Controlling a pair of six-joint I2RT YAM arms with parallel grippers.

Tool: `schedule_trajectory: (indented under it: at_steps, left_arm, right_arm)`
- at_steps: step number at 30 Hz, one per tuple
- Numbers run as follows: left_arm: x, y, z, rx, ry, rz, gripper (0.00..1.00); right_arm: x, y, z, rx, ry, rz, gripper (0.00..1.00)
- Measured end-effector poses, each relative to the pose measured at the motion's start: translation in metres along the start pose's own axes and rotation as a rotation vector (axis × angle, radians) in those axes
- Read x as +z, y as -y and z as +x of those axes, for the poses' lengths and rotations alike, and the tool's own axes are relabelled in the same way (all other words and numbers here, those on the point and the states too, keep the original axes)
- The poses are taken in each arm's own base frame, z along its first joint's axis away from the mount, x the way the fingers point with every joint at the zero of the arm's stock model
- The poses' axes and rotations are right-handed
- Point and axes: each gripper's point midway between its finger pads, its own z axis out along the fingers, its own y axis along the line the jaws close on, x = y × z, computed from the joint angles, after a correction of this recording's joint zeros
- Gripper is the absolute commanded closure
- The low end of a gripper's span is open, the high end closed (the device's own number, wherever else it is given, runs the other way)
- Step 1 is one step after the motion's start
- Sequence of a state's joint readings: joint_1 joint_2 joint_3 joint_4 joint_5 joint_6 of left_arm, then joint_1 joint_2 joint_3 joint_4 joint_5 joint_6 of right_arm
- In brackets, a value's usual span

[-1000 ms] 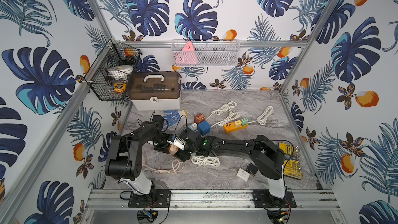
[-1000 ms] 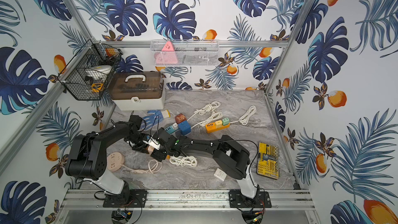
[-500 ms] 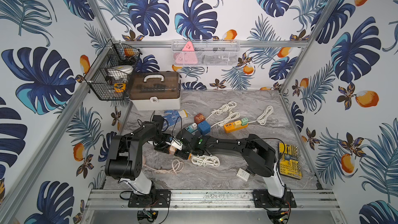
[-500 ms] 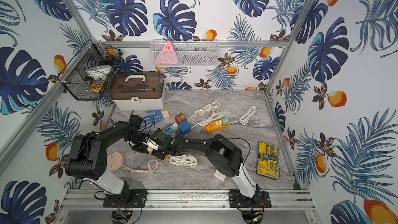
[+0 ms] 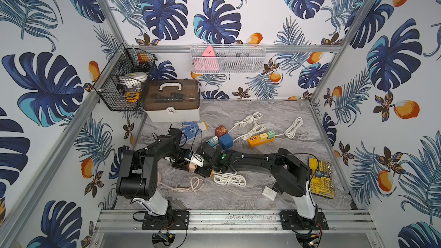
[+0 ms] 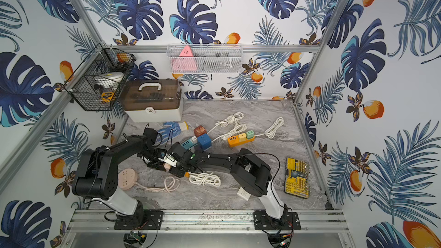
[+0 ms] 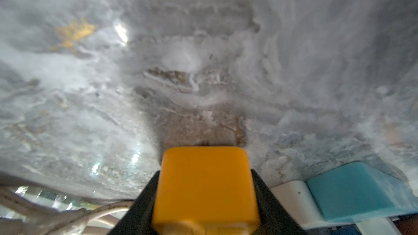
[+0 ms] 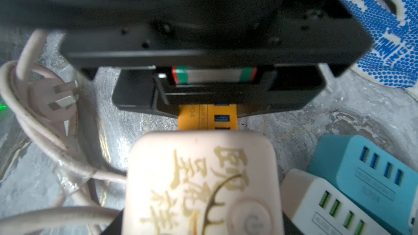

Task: Pull the plug off the socket
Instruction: Remove the plug from the socket.

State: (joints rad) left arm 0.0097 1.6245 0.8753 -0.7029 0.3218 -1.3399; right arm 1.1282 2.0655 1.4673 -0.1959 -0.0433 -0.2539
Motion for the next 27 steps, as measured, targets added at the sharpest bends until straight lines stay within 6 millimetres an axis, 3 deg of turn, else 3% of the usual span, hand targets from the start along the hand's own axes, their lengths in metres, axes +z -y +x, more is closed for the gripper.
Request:
schedule_trajectory:
  at_steps: [7, 13, 19, 23, 27]
  left_arm:
    - [0.001, -0.002, 0.002, -0.005, -0.016, -0.007, 1.00]
    - [0.002, -0.002, 0.002, -0.006, -0.017, -0.011, 1.00]
    - [0.002, -0.001, 0.002, -0.006, -0.017, -0.011, 1.00]
    - [0.001, 0.003, -0.001, -0.001, 0.002, -0.006, 1.00]
    - [-0.003, 0.014, -0.009, 0.021, 0.038, 0.013, 1.00]
  right_arm:
    - [-0.003, 0.005, 0.002, 0.074, 0.000, -0.064, 0.84]
    - [-0.030, 0.009, -0.029, 0.119, 0.097, -0.118, 0.87]
    - [-0.036, 0.005, -0.030, 0.149, 0.095, -0.154, 0.86]
    - [-0.059, 0.010, -0.040, 0.177, 0.131, -0.126, 0.82]
    - [-0.097, 0.023, -0.049, 0.246, 0.179, -0.061, 0.82]
